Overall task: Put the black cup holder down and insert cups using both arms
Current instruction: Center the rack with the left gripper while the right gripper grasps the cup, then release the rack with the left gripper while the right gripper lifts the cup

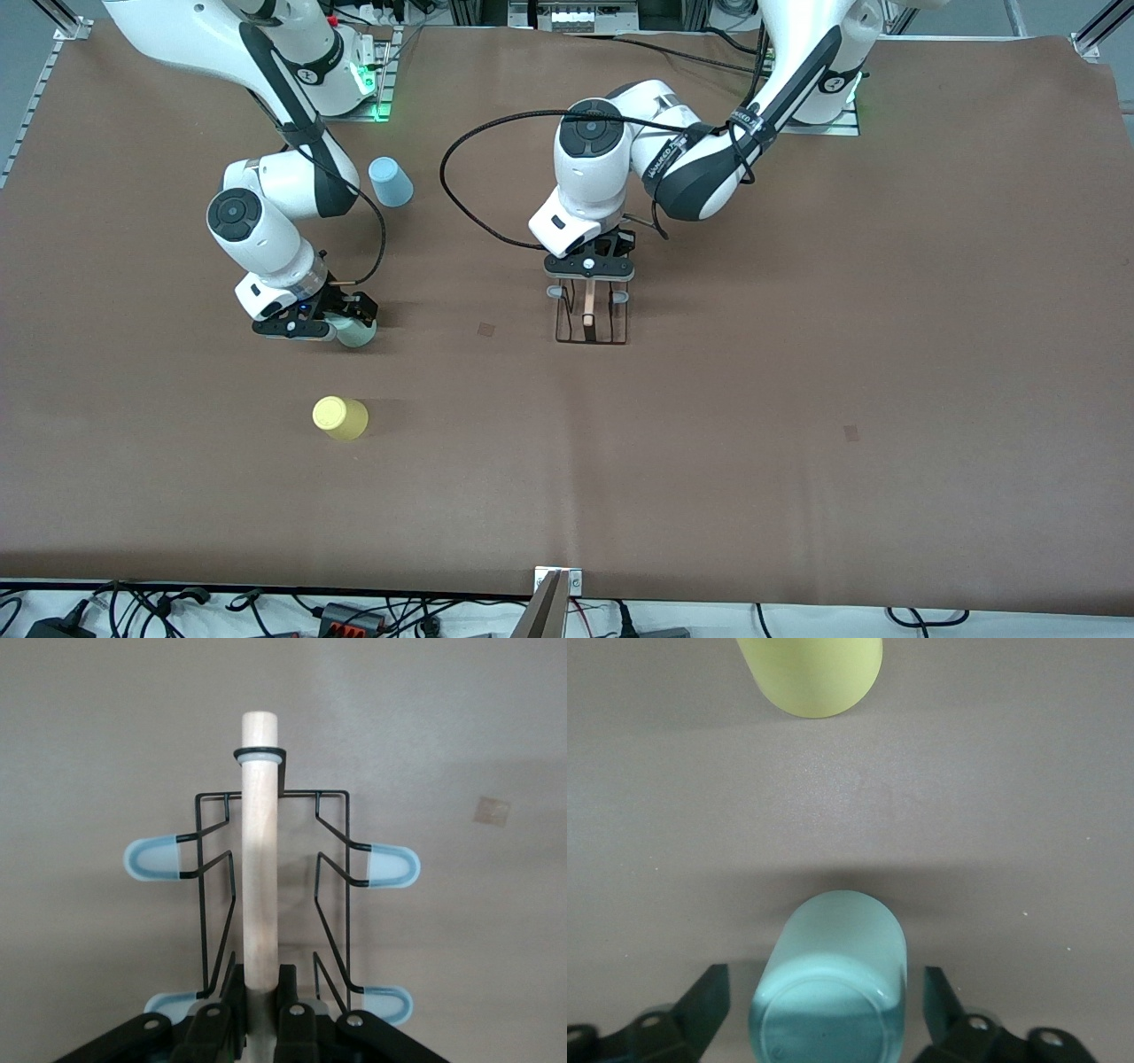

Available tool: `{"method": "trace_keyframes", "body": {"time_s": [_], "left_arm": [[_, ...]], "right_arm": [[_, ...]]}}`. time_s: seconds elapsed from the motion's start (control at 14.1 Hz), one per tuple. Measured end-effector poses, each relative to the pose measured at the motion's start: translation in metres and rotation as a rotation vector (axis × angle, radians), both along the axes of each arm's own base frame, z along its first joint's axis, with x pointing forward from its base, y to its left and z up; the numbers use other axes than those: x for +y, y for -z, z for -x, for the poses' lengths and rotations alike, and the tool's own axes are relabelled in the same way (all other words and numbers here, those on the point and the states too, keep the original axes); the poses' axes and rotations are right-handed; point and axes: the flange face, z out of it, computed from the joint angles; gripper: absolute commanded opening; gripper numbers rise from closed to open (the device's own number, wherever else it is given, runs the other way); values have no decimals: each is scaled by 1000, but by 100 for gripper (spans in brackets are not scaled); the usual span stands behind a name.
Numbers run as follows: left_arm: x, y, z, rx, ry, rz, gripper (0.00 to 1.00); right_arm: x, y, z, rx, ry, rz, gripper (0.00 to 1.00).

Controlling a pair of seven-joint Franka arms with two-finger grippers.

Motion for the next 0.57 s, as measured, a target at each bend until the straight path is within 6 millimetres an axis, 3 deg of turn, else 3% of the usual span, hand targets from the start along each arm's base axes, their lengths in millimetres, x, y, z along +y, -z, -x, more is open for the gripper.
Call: {"method": "trace_keyframes", "body": {"time_s": [0.28,0.36,0.57], "left_arm": [[-3,9,0,2,1,11,3],[-4,10,-1,2,1,13,12],[-4,9,-2,2,-2,15,100]], "right_arm": [[0,-3,-1,-6,1,-1,3],[0,-4,-2,-10,1,-2,0],[1,-19,-2,15,-5,7,0]]}}
